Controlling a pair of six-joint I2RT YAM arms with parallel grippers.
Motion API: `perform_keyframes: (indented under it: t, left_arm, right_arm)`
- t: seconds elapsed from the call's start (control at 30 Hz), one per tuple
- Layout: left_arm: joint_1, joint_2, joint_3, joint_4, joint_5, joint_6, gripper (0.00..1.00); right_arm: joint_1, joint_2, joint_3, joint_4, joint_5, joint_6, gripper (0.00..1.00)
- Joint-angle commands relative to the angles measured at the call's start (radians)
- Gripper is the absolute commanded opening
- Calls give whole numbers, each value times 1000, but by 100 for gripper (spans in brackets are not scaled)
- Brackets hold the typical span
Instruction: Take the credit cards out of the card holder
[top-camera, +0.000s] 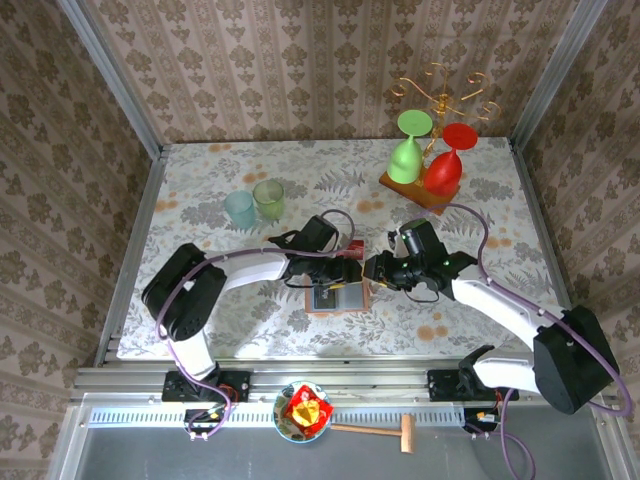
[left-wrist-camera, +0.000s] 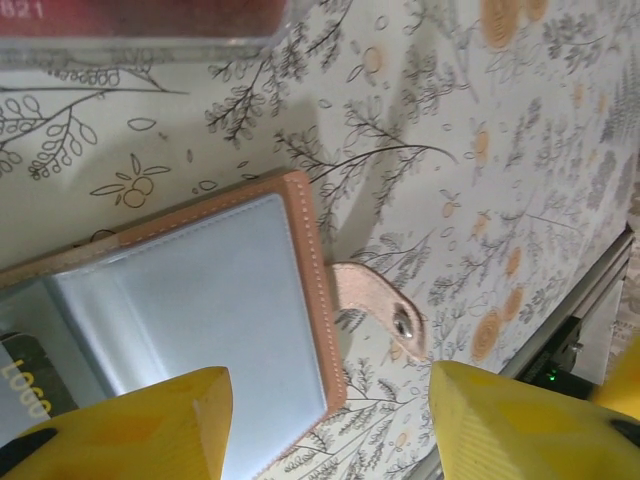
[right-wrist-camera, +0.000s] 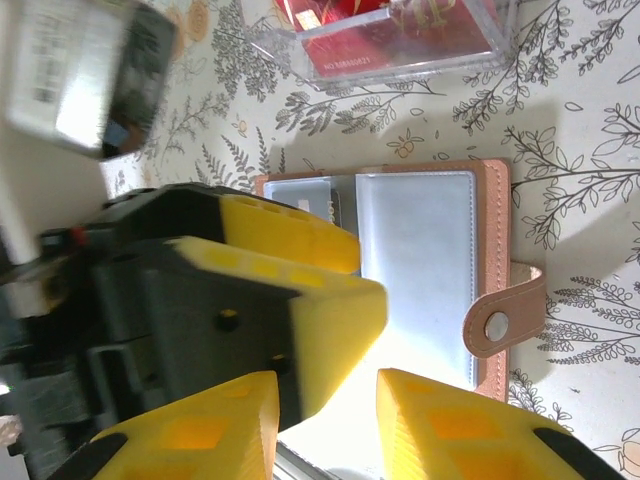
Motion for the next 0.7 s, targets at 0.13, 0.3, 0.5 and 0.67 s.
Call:
perform_keyframes:
  t: [0.13,0.3,0.5,0.67]
  left_arm:
    - [36,-76,-58,-4,-31,18,54]
    - [67,-140,-114,12,-69,1,52]
    - [108,-224,-200,25,-92,-10,50]
    - [136,-276,-272,29,-87,-18,48]
  right_arm:
    - [7,62,41,33,-37,7,31]
    - [26,117,73,49,-40,8,31]
    - [64,205,114,69,-43,11,30]
    - [97,282,145,102,-46,22,29]
